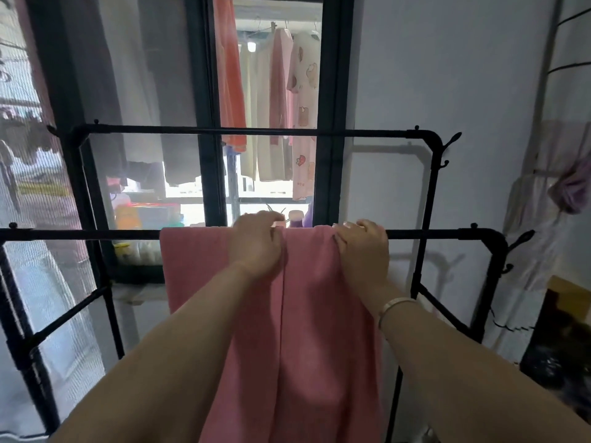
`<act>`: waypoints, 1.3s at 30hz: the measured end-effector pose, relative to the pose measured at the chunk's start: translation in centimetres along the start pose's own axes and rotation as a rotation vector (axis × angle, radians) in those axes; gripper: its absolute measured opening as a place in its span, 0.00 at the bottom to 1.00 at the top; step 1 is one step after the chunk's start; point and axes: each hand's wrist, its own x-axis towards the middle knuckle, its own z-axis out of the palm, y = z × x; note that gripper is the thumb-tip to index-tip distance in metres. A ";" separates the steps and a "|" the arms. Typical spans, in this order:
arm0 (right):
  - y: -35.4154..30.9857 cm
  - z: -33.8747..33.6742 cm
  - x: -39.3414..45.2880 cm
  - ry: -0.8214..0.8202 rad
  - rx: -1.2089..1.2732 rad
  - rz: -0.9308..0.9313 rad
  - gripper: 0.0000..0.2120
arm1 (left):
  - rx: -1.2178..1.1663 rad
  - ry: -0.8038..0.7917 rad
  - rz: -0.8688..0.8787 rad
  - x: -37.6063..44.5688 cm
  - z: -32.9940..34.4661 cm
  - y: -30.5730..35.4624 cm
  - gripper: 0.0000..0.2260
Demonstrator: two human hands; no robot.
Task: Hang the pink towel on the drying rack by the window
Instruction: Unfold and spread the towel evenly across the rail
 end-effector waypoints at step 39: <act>9.0 -0.5 2.0 -0.211 0.099 0.037 0.07 | -0.047 -0.032 -0.078 1.1 2.7 2.0 0.10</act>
